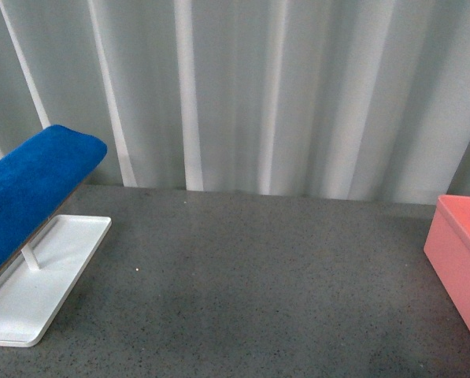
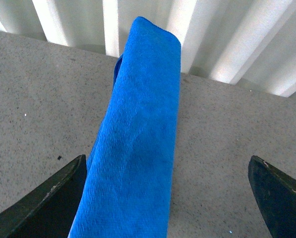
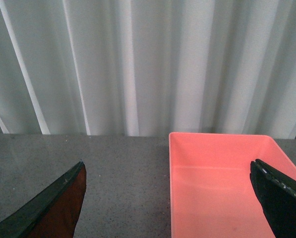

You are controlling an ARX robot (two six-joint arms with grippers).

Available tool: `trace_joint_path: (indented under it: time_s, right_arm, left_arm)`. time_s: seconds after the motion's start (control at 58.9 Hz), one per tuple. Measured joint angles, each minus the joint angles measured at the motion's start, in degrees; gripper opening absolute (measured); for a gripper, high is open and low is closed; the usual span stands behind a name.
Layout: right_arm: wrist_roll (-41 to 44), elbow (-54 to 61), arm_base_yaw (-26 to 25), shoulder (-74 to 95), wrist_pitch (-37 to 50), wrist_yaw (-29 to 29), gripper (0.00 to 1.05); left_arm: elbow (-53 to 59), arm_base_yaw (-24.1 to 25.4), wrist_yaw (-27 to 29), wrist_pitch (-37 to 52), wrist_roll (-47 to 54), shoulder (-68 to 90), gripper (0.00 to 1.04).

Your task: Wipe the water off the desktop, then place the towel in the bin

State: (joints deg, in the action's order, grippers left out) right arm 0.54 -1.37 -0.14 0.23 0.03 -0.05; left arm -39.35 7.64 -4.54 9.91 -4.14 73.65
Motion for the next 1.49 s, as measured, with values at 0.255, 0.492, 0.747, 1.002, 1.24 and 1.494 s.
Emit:
trace_joint_path:
  time_s: [0.255, 0.492, 0.747, 1.002, 1.24, 1.494]
  right_arm:
    - [0.0, 0.0, 0.0, 0.0, 0.0, 0.0, 0.98]
    - [0.0, 0.0, 0.0, 0.0, 0.0, 0.0, 0.98]
    - [-0.02, 0.0, 0.0, 0.0, 0.0, 0.0, 0.98]
    - [-0.02, 0.0, 0.0, 0.0, 0.0, 0.0, 0.98]
    - [-0.02, 0.0, 0.0, 0.0, 0.0, 0.0, 0.98]
    - [0.0, 0.0, 0.0, 0.0, 0.0, 0.0, 0.98]
  left_arm:
    - [-13.05, -0.07, -1.95, -3.41, 5.9, 12.7, 0.98]
    - [-23.89, -0.44, 0.52, -3.63, 10.62, 24.96, 0.98]
    - [-30.64, -0.13, 4.0, -3.41, 17.38, 36.04, 0.98]
    - [-32.06, 0.07, 3.17, -1.64, 20.79, 41.09, 0.98]
    - [-32.06, -0.28, 3.96, -0.61, 21.66, 42.31, 0.98]
    - [-31.56, -0.37, 4.76, -0.04, 21.64, 42.38, 0.82]
